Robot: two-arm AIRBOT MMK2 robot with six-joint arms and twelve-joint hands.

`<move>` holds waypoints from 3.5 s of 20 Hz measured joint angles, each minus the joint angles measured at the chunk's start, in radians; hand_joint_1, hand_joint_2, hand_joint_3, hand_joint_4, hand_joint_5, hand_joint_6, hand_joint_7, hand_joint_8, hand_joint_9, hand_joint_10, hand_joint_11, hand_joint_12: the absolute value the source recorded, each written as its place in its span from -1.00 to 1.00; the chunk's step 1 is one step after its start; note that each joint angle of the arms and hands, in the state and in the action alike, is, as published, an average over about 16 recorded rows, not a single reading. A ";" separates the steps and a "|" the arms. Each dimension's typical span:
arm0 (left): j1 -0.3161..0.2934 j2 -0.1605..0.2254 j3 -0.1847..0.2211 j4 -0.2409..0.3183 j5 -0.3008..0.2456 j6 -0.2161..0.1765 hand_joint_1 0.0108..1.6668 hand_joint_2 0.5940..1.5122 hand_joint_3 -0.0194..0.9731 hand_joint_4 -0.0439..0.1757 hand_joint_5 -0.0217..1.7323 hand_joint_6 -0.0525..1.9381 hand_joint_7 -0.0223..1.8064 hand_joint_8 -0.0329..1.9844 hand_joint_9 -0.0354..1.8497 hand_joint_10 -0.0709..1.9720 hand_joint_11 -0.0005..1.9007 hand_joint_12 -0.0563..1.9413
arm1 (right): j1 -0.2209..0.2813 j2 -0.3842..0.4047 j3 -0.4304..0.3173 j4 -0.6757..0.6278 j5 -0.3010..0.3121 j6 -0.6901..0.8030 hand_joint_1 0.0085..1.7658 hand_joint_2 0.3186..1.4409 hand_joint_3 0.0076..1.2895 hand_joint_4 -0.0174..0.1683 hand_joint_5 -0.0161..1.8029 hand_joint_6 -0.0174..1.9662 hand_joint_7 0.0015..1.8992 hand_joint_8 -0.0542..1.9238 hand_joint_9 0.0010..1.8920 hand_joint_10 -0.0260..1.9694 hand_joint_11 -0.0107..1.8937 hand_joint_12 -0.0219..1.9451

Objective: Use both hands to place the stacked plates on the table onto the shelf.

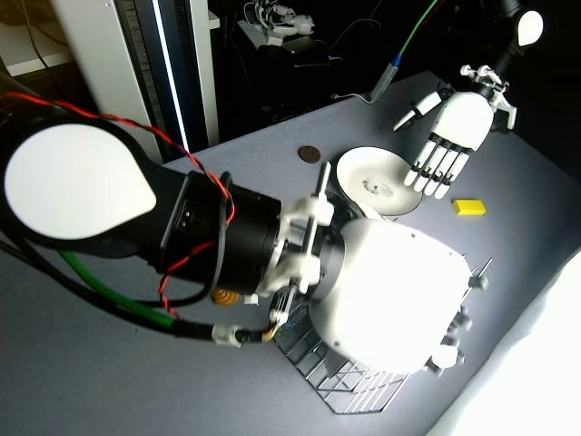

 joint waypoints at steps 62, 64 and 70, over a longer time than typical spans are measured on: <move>0.091 -0.071 0.136 -0.051 0.010 -0.127 -1.00 0.26 -0.92 -0.60 -0.84 -0.94 -0.89 -0.98 -0.82 -0.91 -0.98 -0.67 | -0.315 -0.119 -0.421 1.144 0.132 -2.066 0.06 0.13 -1.00 -0.79 -0.97 -0.95 -0.99 -0.93 -0.98 -0.97 -0.97 -0.74; 0.106 -0.075 0.140 -0.060 0.012 -0.129 -1.00 0.26 -0.92 -0.60 -0.83 -0.95 -0.89 -0.98 -0.82 -0.91 -0.98 -0.67 | -0.315 -0.123 -0.416 1.144 0.135 -2.066 0.05 0.14 -1.00 -0.79 -0.97 -0.95 -0.99 -0.93 -0.98 -0.97 -0.97 -0.74; 0.131 -0.081 0.144 -0.076 0.016 -0.133 -1.00 0.26 -0.92 -0.62 -0.84 -0.95 -0.91 -0.98 -0.83 -0.91 -0.98 -0.71 | -0.317 -0.175 -0.362 1.144 0.143 -2.066 0.06 0.16 -1.00 -0.79 -0.97 -0.95 -0.98 -0.93 -0.98 -0.97 -0.98 -0.75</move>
